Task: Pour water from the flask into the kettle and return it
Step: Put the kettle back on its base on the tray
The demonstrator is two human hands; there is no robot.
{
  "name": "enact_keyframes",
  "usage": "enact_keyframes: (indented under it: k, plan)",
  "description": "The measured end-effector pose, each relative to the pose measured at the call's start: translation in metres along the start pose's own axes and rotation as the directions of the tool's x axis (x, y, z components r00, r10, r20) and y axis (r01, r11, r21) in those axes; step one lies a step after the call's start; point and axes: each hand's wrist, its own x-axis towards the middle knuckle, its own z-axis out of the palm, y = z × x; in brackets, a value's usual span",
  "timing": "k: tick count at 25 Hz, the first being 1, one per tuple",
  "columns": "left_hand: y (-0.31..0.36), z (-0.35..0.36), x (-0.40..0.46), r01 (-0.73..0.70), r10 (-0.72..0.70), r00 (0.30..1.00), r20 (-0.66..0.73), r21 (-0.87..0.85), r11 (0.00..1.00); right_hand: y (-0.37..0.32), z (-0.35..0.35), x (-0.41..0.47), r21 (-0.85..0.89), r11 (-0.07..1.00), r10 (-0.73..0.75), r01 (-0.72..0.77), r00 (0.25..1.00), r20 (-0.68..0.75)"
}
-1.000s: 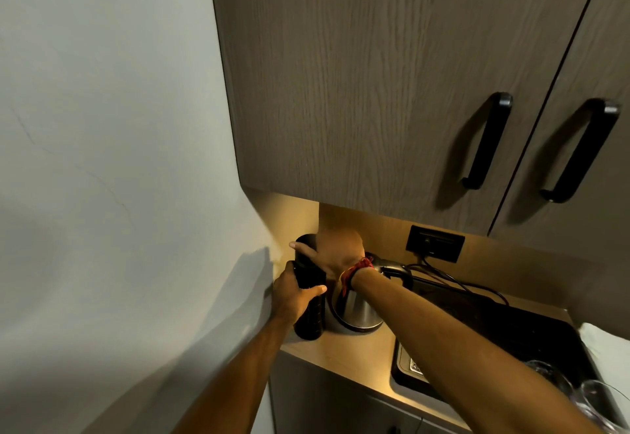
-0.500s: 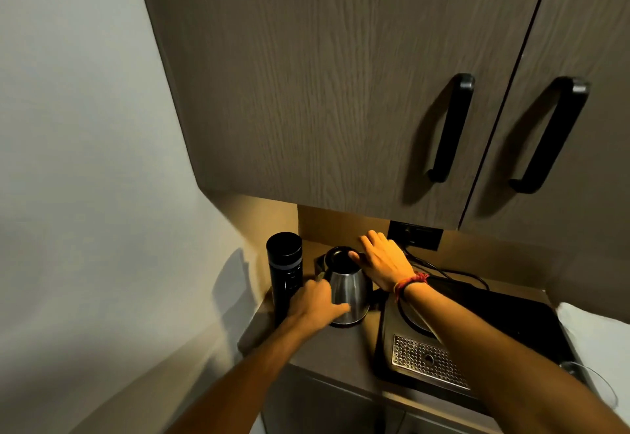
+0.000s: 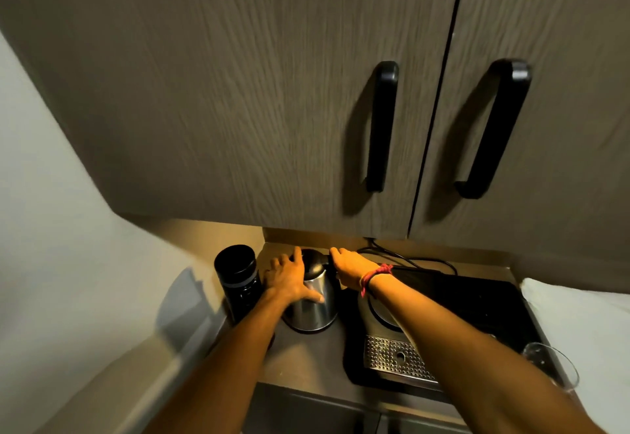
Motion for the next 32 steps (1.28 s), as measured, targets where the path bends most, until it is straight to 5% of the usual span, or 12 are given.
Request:
enact_keyframes:
  k: [9,12,16,19,32]
  plan:
    - [0.027,-0.042,0.0,-0.167,0.159,0.97,-0.183,-0.03,0.986,0.02,-0.04,-0.036,0.213,0.973,0.112,-0.083,0.986,-0.126]
    - [0.054,-0.056,0.002,-0.267,0.233,0.943,-0.238,-0.122,0.956,0.045,-0.072,-0.058,0.062,0.998,-0.004,0.01,0.995,-0.095]
    - [0.104,-0.047,-0.001,-0.305,0.272,0.939,-0.211,-0.141,0.942,0.095,-0.07,-0.079,0.045,0.993,0.11,-0.108,0.993,-0.037]
    - [0.138,-0.037,-0.001,-0.337,0.324,0.934,-0.152,-0.065,0.939,0.118,-0.063,-0.094,0.185,0.931,0.323,-0.314,0.946,-0.019]
    - [0.19,-0.014,-0.014,-0.417,0.418,0.897,-0.145,0.037,0.908,0.162,-0.042,-0.115,0.21,0.925,0.352,-0.318,0.924,-0.152]
